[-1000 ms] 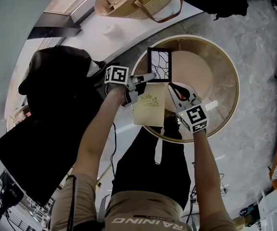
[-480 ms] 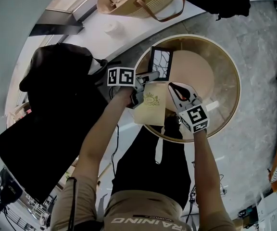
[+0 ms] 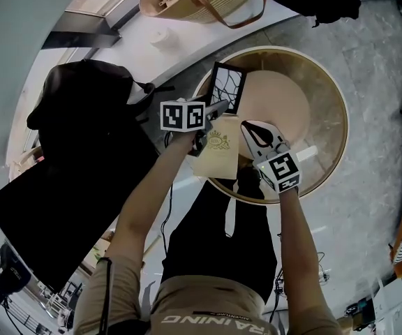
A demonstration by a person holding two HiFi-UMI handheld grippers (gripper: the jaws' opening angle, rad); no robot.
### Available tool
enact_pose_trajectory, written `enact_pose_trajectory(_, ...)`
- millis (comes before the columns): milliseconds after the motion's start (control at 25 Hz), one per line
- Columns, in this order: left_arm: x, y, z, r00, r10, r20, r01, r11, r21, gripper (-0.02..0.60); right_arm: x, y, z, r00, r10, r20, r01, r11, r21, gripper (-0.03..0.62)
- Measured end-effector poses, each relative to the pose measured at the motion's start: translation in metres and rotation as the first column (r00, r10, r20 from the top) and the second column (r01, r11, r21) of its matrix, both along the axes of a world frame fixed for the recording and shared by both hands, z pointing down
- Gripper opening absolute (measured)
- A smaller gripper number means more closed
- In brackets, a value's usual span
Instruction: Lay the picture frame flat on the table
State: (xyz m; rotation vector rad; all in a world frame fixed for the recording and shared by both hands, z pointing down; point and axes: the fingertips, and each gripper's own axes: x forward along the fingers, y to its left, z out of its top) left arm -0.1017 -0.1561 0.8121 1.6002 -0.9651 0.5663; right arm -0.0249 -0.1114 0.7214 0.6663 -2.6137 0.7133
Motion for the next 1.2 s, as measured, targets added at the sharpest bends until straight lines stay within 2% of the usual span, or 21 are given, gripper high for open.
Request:
enact_pose_trajectory(120,-0.010,0.002,0.005,0.992,0.034,0.118,-0.039,0.999,0.035,0.311,0.004,0.003,0.001,1.000,0.003,-0.001,-0.003,1.000,-0.003,0.006)
enact_pose_trajectory(360,-0.006,0.006,0.000,0.997,0.009,0.071,-0.012,0.999,0.042,0.311,0.007,0.006,-0.003,1.000,0.001,-0.004,-0.001,1.000,0.005,0.006)
enact_pose_trajectory(480,-0.002,0.009,-0.013,0.996,0.033,0.087,-0.040,0.996,0.079,0.311,0.007,0.007,-0.008,1.000,-0.004,-0.014,0.004,1.000,0.015,0.006)
enact_pose_trajectory(600,0.009,0.015,-0.037,0.992,0.060,0.107,-0.076,0.985,0.156,0.310,0.014,0.006,-0.020,0.998,0.020,-0.063,-0.019,0.999,0.029,0.006)
enact_pose_trajectory(720,0.023,0.024,-0.073,0.986,0.084,0.142,-0.119,0.957,0.264,0.307,0.027,0.000,-0.041,0.988,0.097,-0.119,-0.093,0.995,0.039,0.006)
enact_pose_trajectory(880,0.042,0.048,-0.124,0.971,0.114,0.209,-0.187,0.907,0.377,0.221,0.034,0.010,-0.089,0.983,0.144,-0.114,-0.139,0.989,0.055,0.006)
enact_pose_trajectory(960,0.051,0.060,-0.150,0.973,0.110,0.205,-0.187,0.893,0.409,0.141,0.034,0.019,-0.117,0.983,0.139,-0.116,-0.130,0.988,0.082,0.006)
enact_pose_trajectory(1040,0.057,0.062,-0.177,0.976,0.094,0.197,-0.176,0.874,0.453,0.035,0.035,0.022,-0.146,0.983,0.136,-0.124,-0.121,0.985,0.121,0.006)
enact_pose_trajectory(1120,0.061,0.071,-0.202,0.978,0.088,0.187,-0.169,0.863,0.476,0.017,0.037,0.034,-0.174,0.983,0.131,-0.132,-0.113,0.984,0.137,0.006)
enact_pose_trajectory(1200,0.064,0.090,-0.230,0.981,0.085,0.174,-0.160,0.862,0.481,0.008,0.043,0.056,-0.204,0.983,0.131,-0.128,-0.114,0.984,0.135,0.006)
